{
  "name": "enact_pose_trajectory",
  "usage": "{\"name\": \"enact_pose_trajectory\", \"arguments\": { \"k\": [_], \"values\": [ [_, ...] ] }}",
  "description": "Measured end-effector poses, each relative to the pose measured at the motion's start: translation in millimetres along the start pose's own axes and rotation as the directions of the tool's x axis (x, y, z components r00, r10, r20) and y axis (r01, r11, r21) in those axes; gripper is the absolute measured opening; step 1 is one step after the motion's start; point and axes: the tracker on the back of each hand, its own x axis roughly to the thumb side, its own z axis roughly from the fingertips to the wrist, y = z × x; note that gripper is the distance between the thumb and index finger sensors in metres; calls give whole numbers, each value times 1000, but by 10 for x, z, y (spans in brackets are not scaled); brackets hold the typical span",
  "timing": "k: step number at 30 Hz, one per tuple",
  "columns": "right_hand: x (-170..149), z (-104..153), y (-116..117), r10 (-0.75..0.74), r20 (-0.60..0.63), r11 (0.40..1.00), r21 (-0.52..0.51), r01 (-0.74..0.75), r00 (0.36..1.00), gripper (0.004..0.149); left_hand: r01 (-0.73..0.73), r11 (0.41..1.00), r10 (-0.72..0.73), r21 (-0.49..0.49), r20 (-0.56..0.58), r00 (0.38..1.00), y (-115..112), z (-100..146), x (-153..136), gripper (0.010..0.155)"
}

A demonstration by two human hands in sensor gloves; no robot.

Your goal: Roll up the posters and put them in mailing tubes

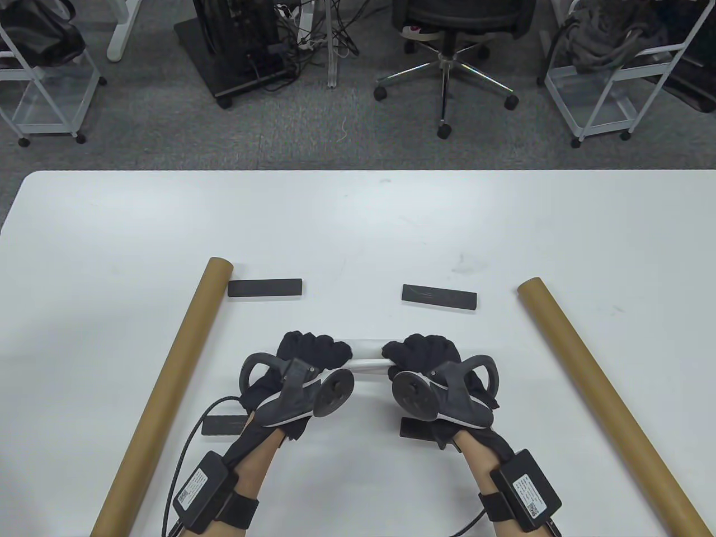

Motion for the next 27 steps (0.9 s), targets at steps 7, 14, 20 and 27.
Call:
{"name": "enact_pose_trajectory", "arguments": {
  "k": [7,14,20,27],
  "values": [
    [-38,29,37,12,-20,1000,-11,-12,1000,41,44,999,-44,-8,17,999,-21,14,45,36],
    [-33,29,43,6,-36,1000,8,-6,999,42,69,998,-69,7,5,998,-7,33,68,48],
    [-84,19,62,-19,-40,1000,-3,18,999,49,-22,998,21,61,4,1000,-17,38,37,60],
    [-130,11,58,7,-65,999,-32,-9,998,53,23,995,-24,97,7,1000,-14,36,56,49]
  ]
}}
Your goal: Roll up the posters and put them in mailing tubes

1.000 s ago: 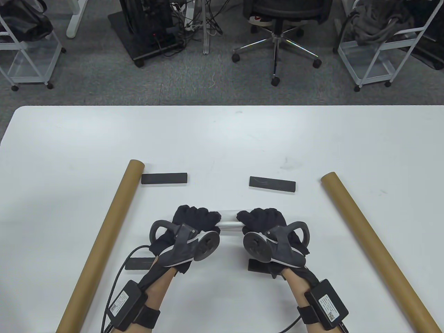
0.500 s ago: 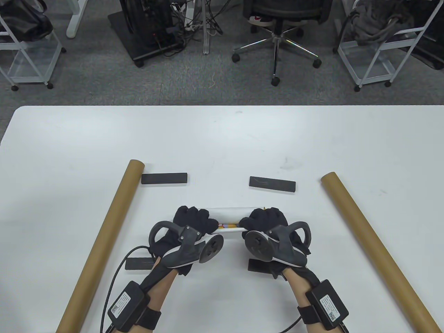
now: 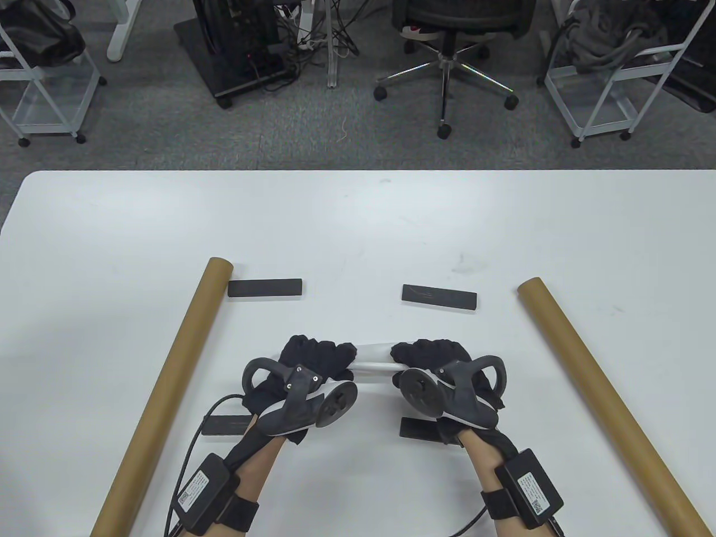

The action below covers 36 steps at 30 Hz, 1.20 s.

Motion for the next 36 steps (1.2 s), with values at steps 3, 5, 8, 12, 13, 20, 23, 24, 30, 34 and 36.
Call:
{"name": "enact_pose_trajectory", "arguments": {
  "k": [3,5,8,12,13,20,23,24,30,34,36],
  "values": [
    [29,-11,22,-23,21,997,75,21,1000,49,21,999,-21,-44,-15,1000,-35,-14,-4,48],
    [69,-8,53,-44,-9,988,147,45,999,47,37,998,-38,-49,-6,999,-55,-19,-4,41],
    [137,-5,57,51,38,994,92,-55,998,45,113,992,-112,-63,18,994,-79,-8,0,32],
    [116,6,41,6,35,998,67,-8,999,42,84,995,-84,-62,0,996,-96,-5,-52,31],
    [98,10,45,-17,31,998,60,15,999,42,74,996,-74,-57,-7,997,-93,-4,-62,32],
    [62,25,41,-23,10,998,59,23,1000,43,113,992,-113,-61,-4,994,-70,-6,1,39],
    [38,34,38,-34,11,999,27,34,999,52,68,995,-70,-77,-27,997,-74,-6,-15,47],
    [31,36,34,-36,8,999,16,36,999,55,56,995,-58,-82,-30,998,-73,-7,-22,49],
    [-24,56,28,-20,-21,998,-53,19,1000,61,-64,997,65,32,-27,998,-27,36,-69,57],
    [-58,55,16,-25,-33,998,-55,23,999,59,-21,998,22,52,-9,1000,-6,40,-37,48],
    [-58,52,33,-32,-28,999,-43,31,999,57,-35,999,35,39,-14,999,-14,35,-36,47]
  ]
}}
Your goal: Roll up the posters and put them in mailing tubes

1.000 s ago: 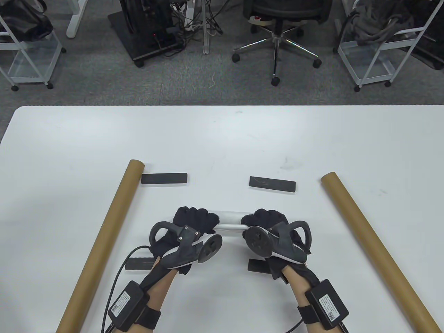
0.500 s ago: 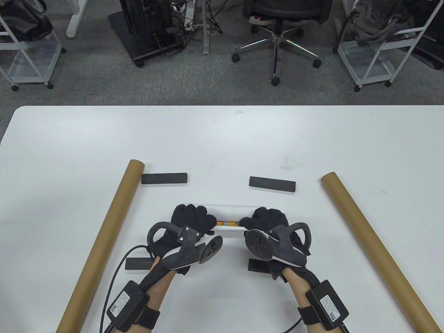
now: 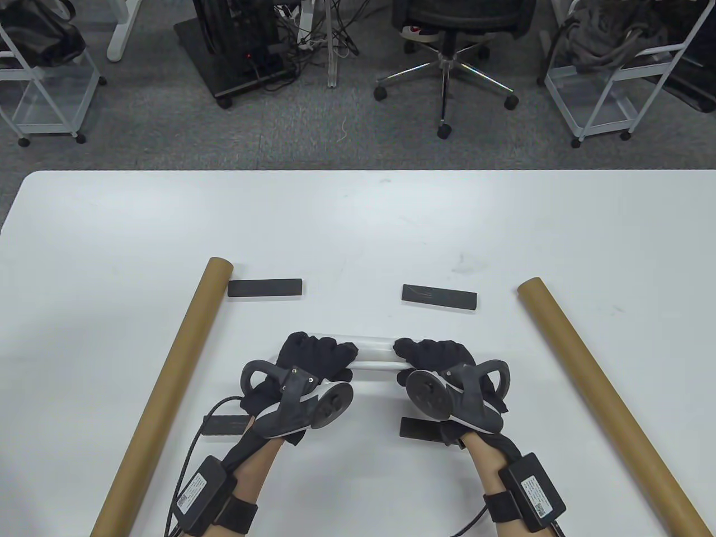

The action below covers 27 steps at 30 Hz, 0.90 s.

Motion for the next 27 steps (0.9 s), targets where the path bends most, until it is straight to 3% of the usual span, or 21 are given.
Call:
{"name": "enact_pose_trajectory", "arguments": {
  "k": [6,8,13,27],
  "values": [
    [72,-25,56,-31,24,990,136,28,999,52,2,998,-3,-67,-18,1000,-48,-19,-30,46],
    [116,-28,60,3,39,992,122,-8,999,55,25,997,-26,-77,-7,1000,-40,-19,-19,39],
    [172,-20,62,66,46,992,106,-71,997,44,127,988,-124,-89,38,992,-41,-1,38,30],
    [126,-17,31,-14,42,992,128,9,999,47,-1,989,-4,-146,-32,999,-20,-20,-44,45]
  ]
}}
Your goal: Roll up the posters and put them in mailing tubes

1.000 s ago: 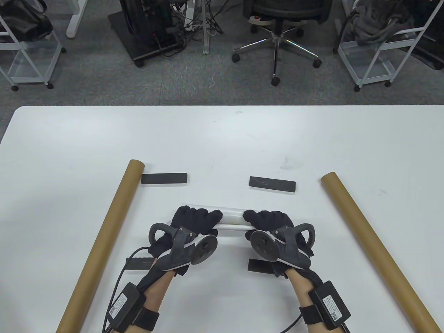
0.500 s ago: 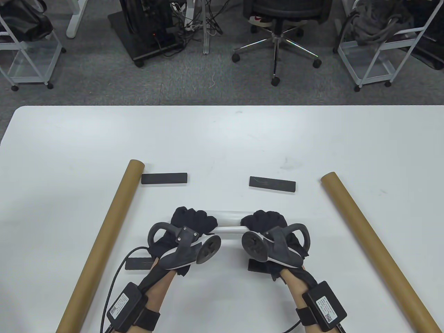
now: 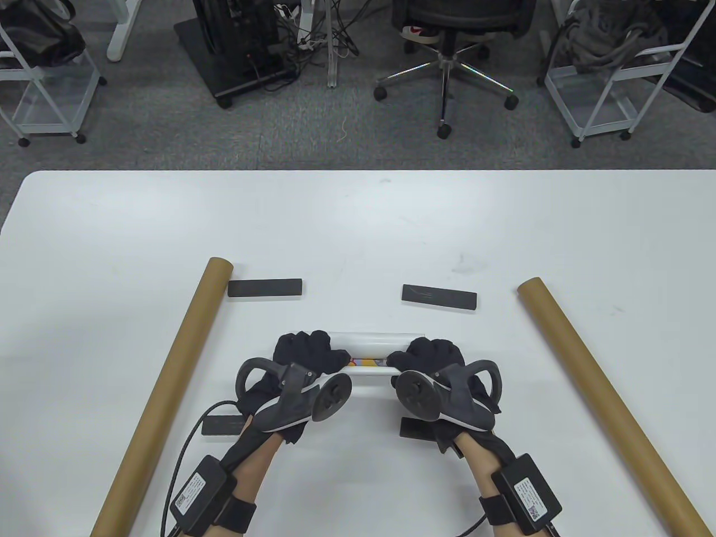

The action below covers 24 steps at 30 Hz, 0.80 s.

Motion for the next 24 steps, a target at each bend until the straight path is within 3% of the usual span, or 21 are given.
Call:
{"name": "enact_pose_trajectory", "arguments": {
  "k": [10,12,18,24],
  "values": [
    [-83,21,-25,4,-23,996,-91,-6,1000,62,-65,997,65,49,3,998,-14,4,-48,59],
    [-90,9,-16,-5,-23,997,-74,4,1000,61,-49,996,49,80,-1,999,-6,10,-58,56],
    [-73,15,-19,21,-22,996,-84,-23,1000,56,-45,998,45,51,-9,999,-33,3,-47,48],
    [-49,0,8,-59,-26,998,3,59,998,49,-33,998,34,53,-23,999,-31,0,-46,49]
  ]
}}
